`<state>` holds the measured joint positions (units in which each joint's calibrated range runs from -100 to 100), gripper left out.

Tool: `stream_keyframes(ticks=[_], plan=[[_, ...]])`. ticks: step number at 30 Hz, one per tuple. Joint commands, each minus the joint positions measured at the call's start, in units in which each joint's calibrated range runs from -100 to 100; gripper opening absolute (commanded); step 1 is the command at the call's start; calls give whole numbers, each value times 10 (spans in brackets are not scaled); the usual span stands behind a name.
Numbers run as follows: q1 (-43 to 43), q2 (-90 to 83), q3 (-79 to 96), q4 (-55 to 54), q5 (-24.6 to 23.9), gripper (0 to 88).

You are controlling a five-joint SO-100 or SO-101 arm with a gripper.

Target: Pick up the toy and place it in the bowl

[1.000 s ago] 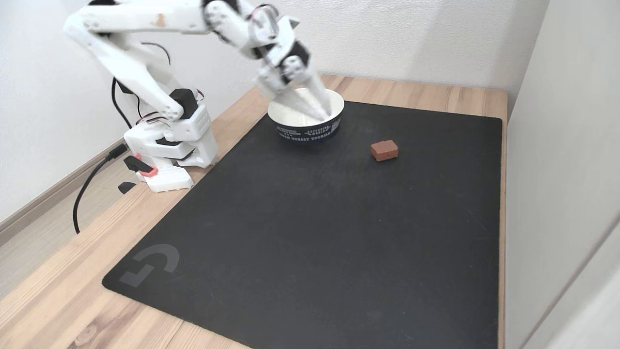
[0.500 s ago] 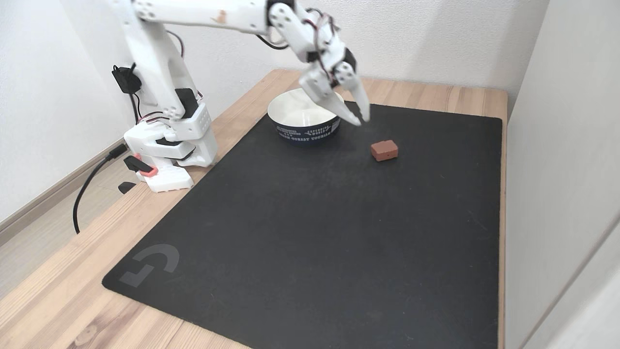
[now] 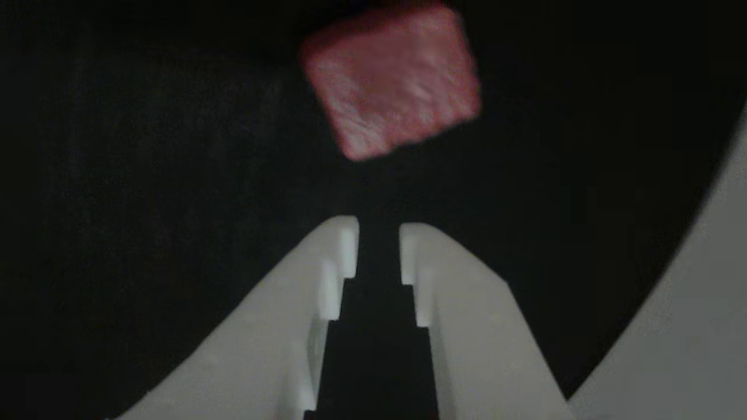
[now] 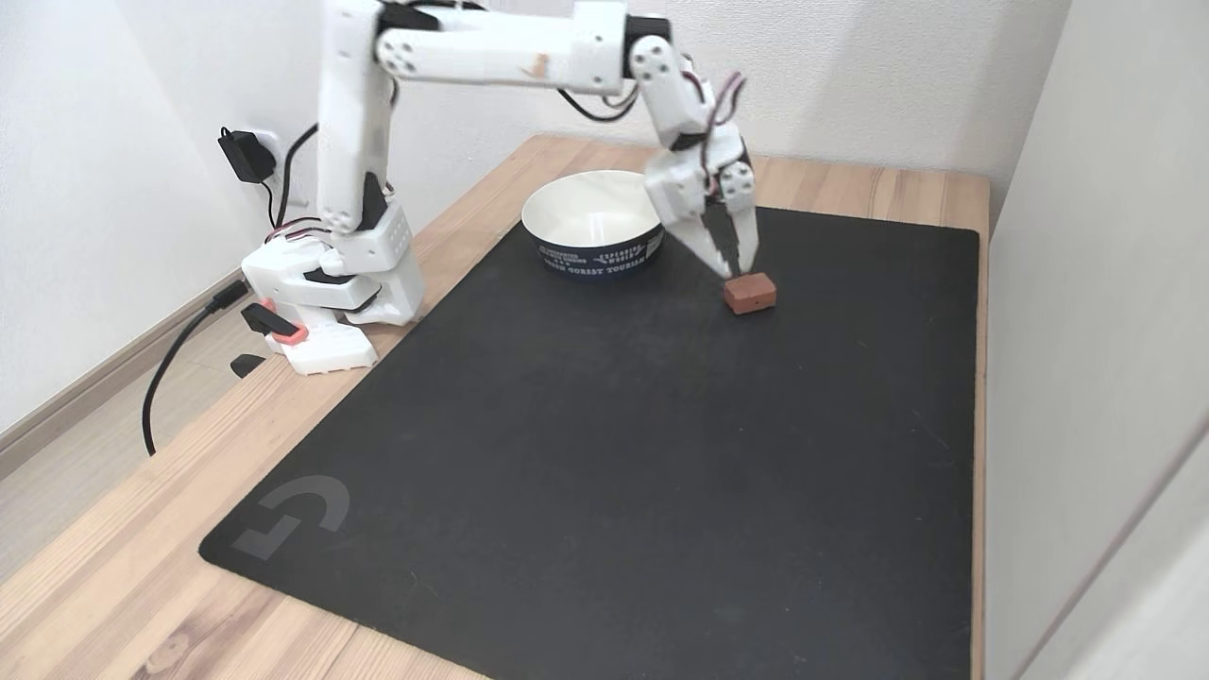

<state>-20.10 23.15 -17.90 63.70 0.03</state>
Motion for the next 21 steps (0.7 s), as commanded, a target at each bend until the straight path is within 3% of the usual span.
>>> stream_keyframes(ticks=[1,9,21], plan=[[-11,43,-113,35,4,22],[-41,157,-293,100,12,22],[-40,164,-310,106,12,23]])
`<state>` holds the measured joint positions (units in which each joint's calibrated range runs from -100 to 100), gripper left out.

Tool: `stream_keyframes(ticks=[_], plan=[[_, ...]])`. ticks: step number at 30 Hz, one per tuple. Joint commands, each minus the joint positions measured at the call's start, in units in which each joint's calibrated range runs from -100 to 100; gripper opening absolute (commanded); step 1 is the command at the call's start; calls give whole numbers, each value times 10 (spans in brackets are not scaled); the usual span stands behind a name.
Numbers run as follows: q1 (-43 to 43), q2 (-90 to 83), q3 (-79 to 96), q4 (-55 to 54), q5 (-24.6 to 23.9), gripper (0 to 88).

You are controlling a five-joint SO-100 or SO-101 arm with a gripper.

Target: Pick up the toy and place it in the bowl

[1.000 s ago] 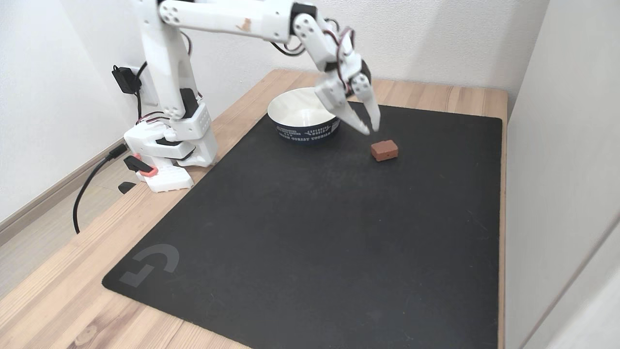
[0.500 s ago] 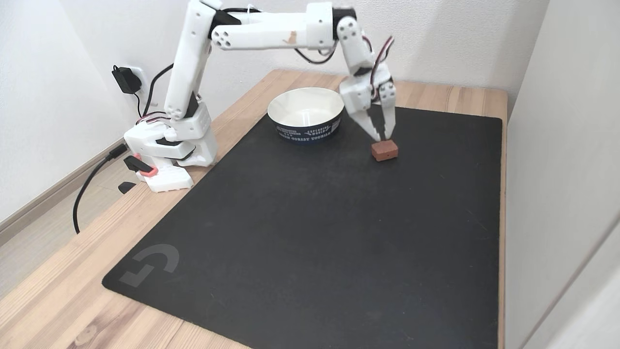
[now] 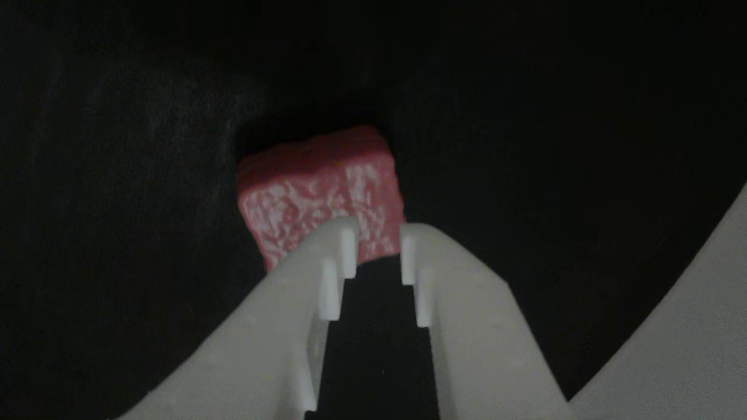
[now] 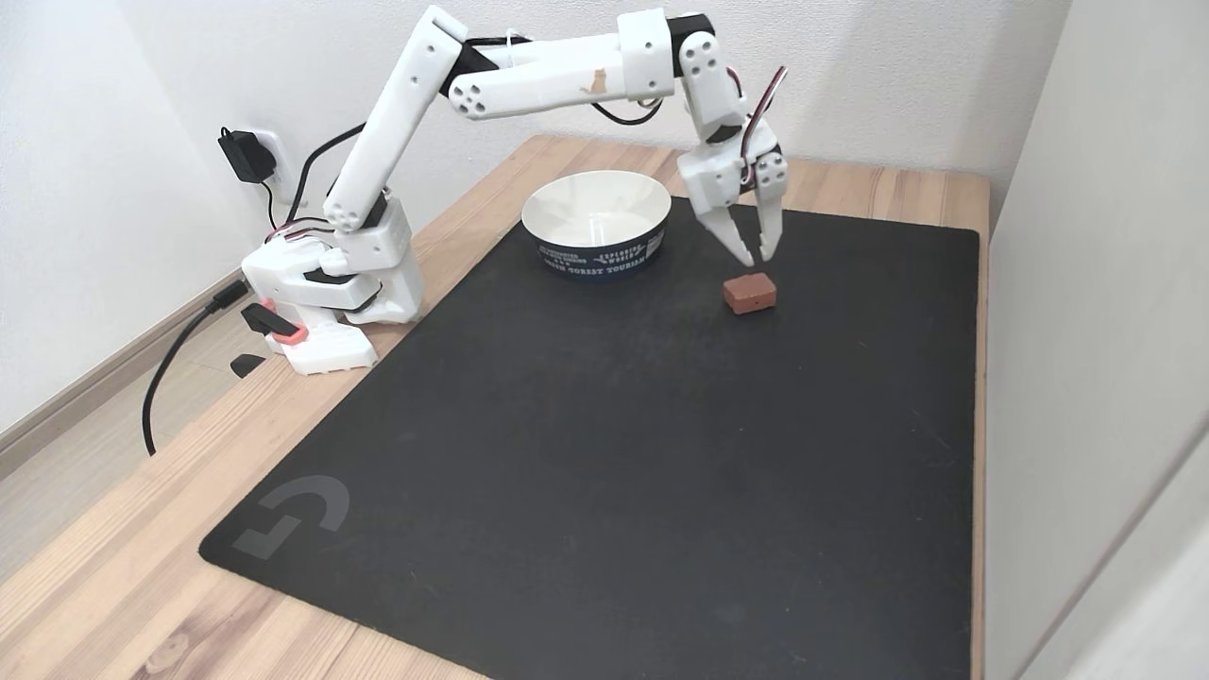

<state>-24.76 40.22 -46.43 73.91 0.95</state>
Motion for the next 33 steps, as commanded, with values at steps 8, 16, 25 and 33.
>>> stream_keyframes(ticks=[8,16,25,33], plan=[[8,-10,-25,3,10,23],[11,-12,-25,11,77,27],[17,-12,-24,11,75,31],[17,-12,-27,29,75,66]])
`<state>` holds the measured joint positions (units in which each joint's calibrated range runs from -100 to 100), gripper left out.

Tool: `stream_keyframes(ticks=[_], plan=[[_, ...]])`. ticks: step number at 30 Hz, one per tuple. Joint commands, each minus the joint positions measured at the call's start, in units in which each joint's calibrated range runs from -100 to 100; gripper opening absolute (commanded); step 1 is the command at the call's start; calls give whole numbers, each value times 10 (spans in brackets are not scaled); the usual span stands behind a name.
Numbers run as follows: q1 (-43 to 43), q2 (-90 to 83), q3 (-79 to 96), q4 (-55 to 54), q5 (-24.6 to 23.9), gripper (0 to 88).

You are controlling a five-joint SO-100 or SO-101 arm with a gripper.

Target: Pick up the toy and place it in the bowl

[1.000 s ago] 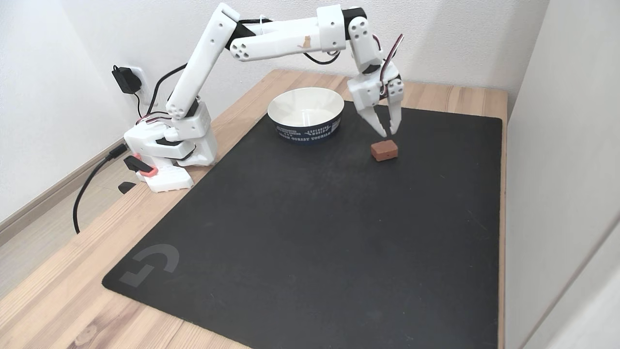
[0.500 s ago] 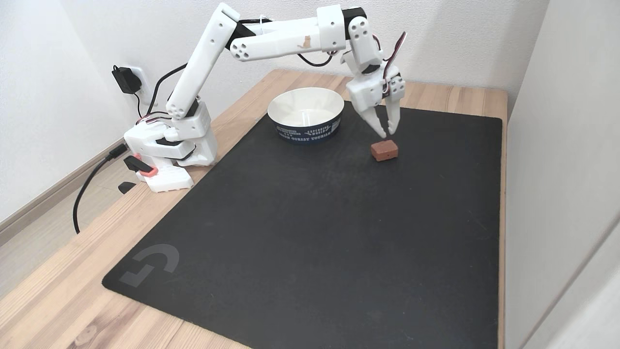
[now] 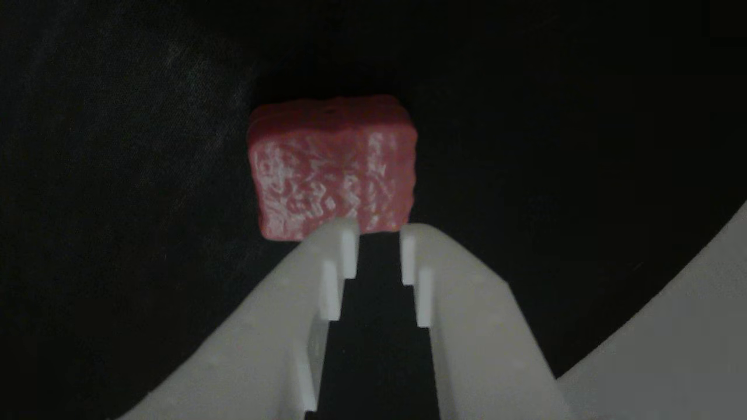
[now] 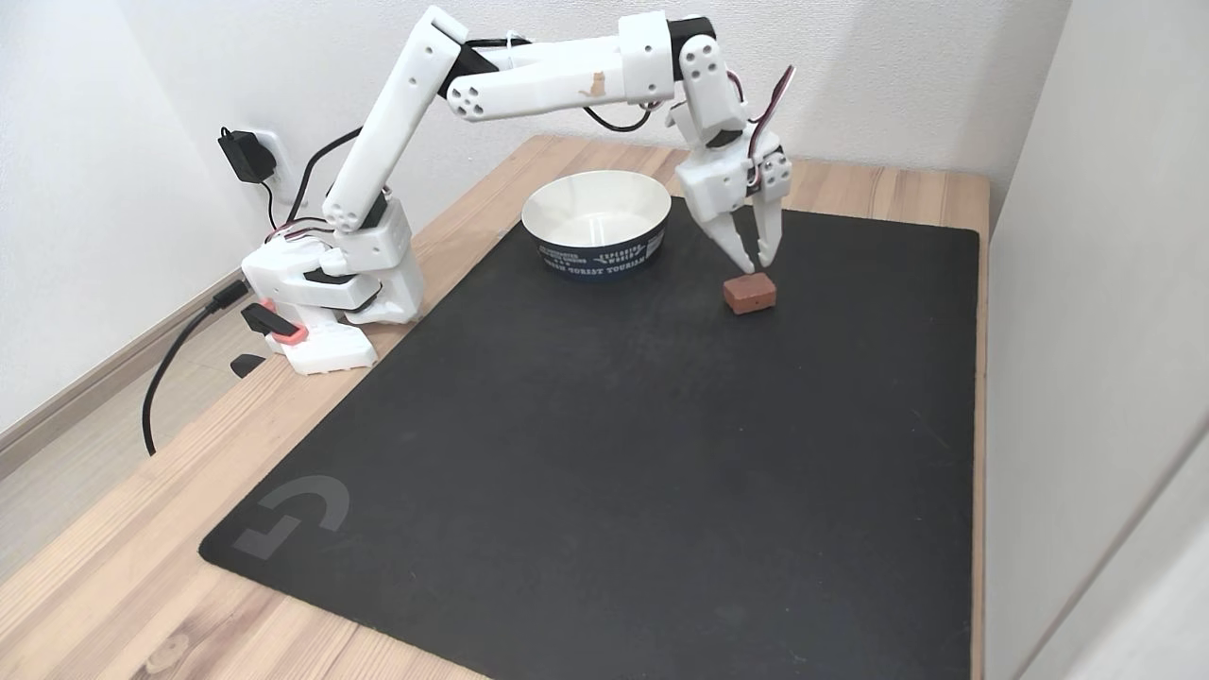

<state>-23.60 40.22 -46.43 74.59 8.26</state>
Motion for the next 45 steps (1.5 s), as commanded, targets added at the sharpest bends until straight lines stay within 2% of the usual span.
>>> stream_keyframes(ticks=[1,2,5,33,45], plan=[[6,-12,-31,39,2,106],[11,-12,-32,72,7,212],[18,-12,-32,116,7,319],[22,0,-23,102,3,326],[22,63,-32,86,3,324]])
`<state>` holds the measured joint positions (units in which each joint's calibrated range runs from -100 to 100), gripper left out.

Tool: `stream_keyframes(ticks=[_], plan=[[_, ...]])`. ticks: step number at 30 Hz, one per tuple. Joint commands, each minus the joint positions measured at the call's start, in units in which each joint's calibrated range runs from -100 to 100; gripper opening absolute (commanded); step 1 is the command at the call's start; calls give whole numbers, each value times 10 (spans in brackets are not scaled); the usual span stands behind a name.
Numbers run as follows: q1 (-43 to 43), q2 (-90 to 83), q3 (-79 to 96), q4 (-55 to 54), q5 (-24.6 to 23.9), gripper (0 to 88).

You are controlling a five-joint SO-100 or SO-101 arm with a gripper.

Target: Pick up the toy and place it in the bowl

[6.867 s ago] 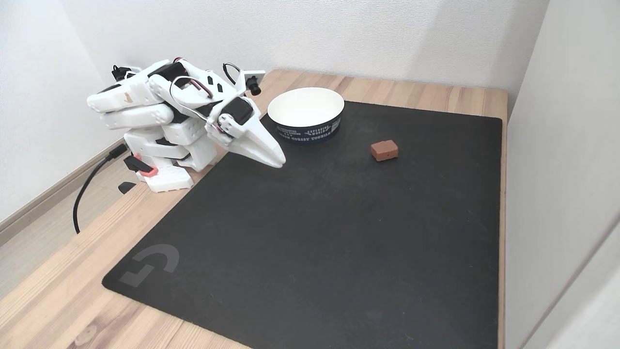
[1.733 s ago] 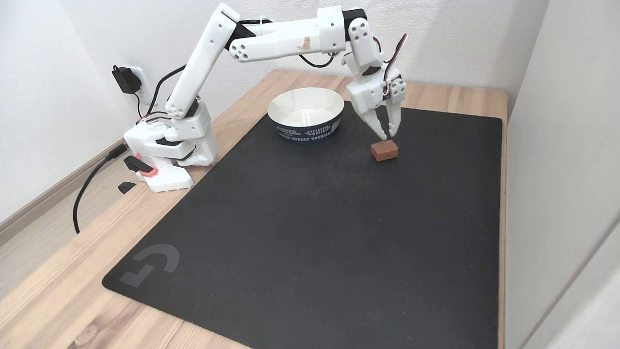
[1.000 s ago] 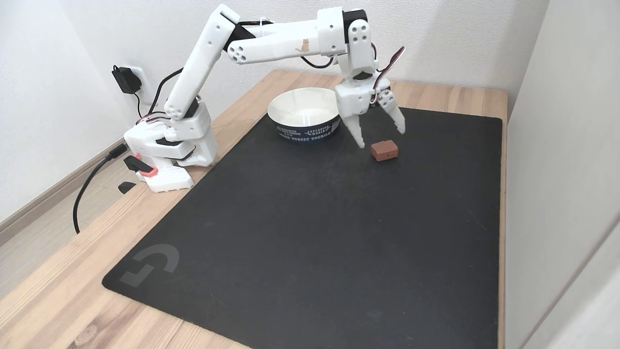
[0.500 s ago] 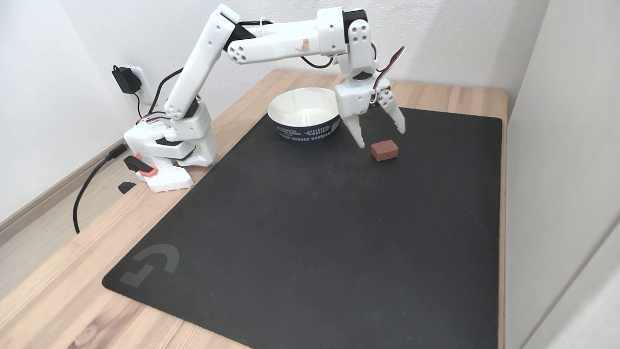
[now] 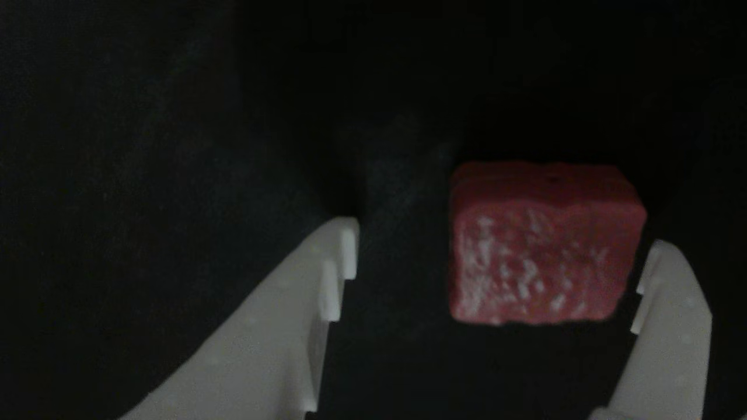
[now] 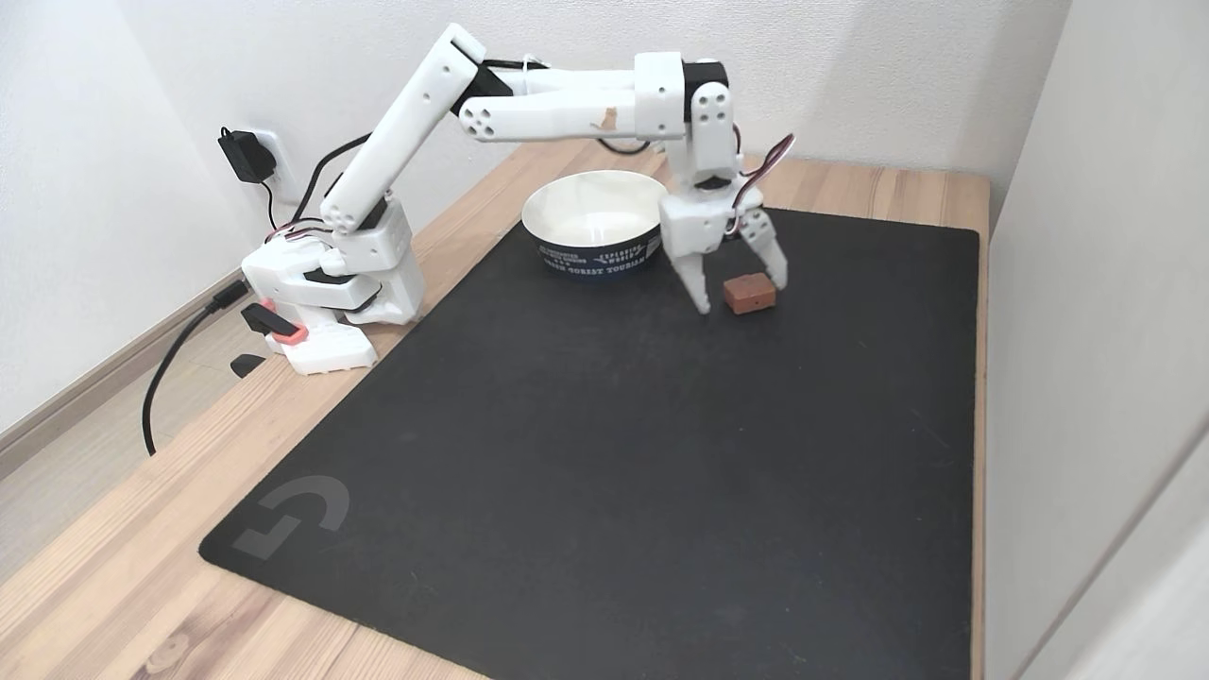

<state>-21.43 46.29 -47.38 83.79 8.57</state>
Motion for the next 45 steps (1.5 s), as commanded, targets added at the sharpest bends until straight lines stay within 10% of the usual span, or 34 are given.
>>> stream_keyframes(ticks=[1,15,26,45], plan=[[1,4,-22,-6,0,324],[1,26,-22,-17,-1,320],[0,25,-22,-30,-1,46],[-49,-140,-5,-23,-1,24]])
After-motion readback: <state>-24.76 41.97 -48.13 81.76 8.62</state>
